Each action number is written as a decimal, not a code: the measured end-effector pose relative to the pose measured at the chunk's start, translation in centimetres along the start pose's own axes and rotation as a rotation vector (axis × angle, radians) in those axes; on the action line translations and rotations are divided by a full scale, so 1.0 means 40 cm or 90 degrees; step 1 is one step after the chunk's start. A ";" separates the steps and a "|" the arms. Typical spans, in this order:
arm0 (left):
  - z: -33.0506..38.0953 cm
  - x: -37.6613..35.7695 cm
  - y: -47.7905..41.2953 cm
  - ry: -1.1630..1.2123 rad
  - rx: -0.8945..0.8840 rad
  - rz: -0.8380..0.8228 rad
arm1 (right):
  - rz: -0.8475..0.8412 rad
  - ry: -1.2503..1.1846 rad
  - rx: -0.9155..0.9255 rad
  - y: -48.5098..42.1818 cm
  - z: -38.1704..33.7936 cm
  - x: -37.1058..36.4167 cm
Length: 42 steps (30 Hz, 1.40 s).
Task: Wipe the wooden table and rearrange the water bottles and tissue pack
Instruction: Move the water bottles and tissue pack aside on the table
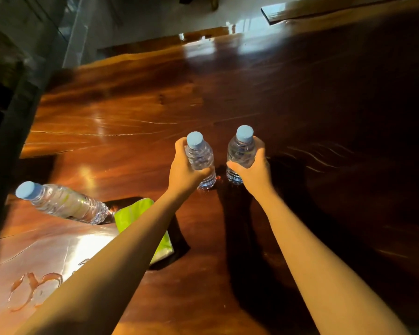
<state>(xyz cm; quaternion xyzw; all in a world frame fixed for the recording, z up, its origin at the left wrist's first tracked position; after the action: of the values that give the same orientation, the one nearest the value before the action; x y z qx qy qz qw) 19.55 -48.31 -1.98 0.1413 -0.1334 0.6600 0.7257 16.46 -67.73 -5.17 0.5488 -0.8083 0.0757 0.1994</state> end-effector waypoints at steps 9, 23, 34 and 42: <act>-0.011 -0.010 0.004 0.001 -0.020 -0.020 | -0.033 0.063 0.018 0.006 0.006 -0.012; -0.113 0.082 0.107 -0.244 0.065 -0.080 | -0.051 0.291 -0.160 0.252 0.013 -0.082; -0.165 0.336 0.305 -0.477 0.085 -0.239 | -0.355 0.513 -0.176 0.437 -0.010 -0.387; -0.339 0.579 0.368 -0.404 0.278 -0.203 | -0.343 0.531 -0.173 0.483 -0.091 -0.556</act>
<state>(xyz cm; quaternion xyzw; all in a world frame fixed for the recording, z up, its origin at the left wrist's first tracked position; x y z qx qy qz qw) 7.14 -20.50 -5.29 0.5074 -0.1838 0.4761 0.6944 6.70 -39.97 -9.00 0.6302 -0.4923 0.1282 0.5866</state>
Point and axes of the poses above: each hand's wrist, its own y-axis away from the middle knuckle, its own x-axis out of the back of the hand, z = x × y, the point moved 9 cm from there along -y, towards the middle knuckle, and after that the axes turned 6 degrees about y, right-handed, at the moved point
